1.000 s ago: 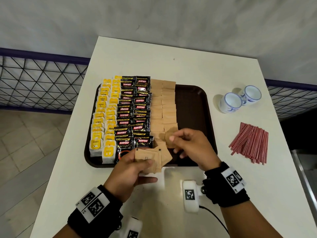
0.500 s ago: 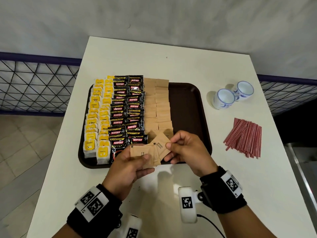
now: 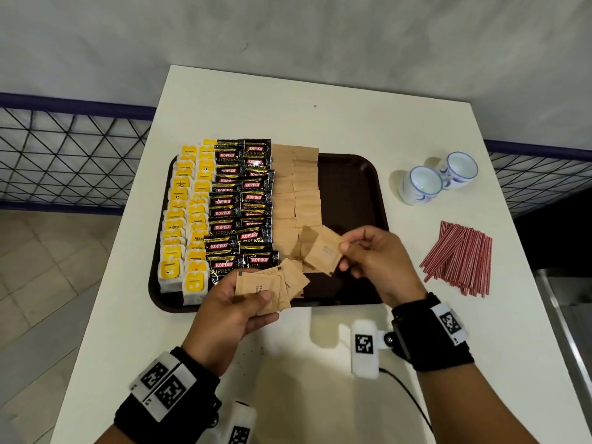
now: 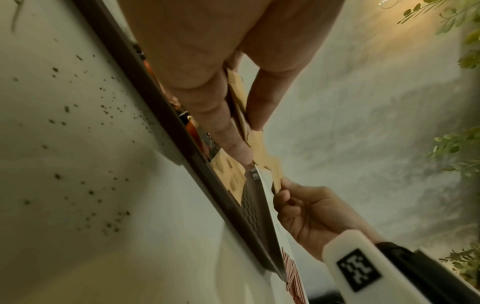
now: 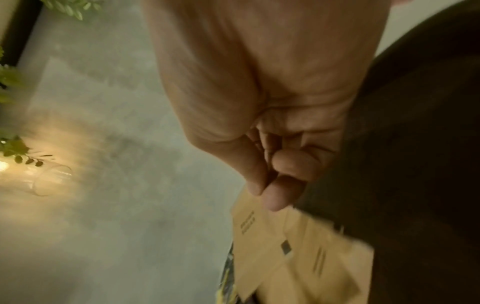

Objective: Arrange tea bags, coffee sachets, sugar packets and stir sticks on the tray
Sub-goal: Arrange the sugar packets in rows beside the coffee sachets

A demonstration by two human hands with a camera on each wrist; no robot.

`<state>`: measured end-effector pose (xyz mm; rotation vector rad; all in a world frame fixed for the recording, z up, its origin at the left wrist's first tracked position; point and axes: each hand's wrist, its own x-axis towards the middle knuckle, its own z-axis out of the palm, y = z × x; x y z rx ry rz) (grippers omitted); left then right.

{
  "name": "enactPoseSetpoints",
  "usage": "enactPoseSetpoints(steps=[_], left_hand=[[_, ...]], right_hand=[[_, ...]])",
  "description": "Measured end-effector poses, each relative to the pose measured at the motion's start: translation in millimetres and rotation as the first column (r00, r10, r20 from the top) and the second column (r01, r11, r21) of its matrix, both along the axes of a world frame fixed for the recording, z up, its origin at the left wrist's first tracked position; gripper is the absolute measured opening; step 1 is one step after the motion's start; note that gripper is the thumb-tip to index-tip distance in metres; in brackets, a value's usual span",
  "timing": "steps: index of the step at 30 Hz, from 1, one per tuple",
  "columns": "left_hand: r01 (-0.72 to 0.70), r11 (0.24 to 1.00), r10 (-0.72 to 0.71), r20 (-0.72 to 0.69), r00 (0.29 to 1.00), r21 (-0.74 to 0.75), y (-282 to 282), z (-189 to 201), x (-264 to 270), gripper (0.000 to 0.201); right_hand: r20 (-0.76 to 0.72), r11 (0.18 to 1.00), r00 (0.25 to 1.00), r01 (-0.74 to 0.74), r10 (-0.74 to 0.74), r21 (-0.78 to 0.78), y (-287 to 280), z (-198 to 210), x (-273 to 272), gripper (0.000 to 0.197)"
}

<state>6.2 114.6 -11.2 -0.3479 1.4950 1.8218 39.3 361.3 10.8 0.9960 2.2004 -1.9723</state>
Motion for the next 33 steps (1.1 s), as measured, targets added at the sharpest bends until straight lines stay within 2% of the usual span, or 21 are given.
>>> enactPoseSetpoints(steps=[4, 9, 14, 27, 33], left_hand=[[-0.009, 1.0, 0.009, -0.014, 1.0, -0.008, -4.8, -1.7, 0.3, 0.03], [-0.009, 1.0, 0.009, 0.002, 1.0, -0.014, -5.5, -4.0, 1.9, 0.03], [-0.008, 1.0, 0.008, 0.009, 1.0, -0.017, -8.2, -5.3, 3.5, 0.03], [0.007, 1.0, -0.007, 0.016, 1.0, 0.017, -7.2, -3.9, 2.0, 0.03], [-0.036, 0.998, 0.035, 0.025, 0.999, 0.054, -2.0, -1.1, 1.7, 0.029]], right_hand=[[0.104, 0.991, 0.993, -0.058, 0.046, 0.117, 17.4, -7.6, -2.9, 0.006], [0.193, 0.981, 0.973, -0.151, 0.125, 0.124, 8.9, -18.8, -6.5, 0.008], [0.227, 0.972, 0.964, -0.174, 0.137, 0.157, -3.7, -25.2, -13.1, 0.007], [0.209, 0.952, 0.976, -0.116, 0.057, 0.283, -12.0, -34.0, -23.1, 0.008], [0.166, 0.933, 0.986, -0.071, 0.013, 0.354, -14.8, -30.9, -16.9, 0.011]])
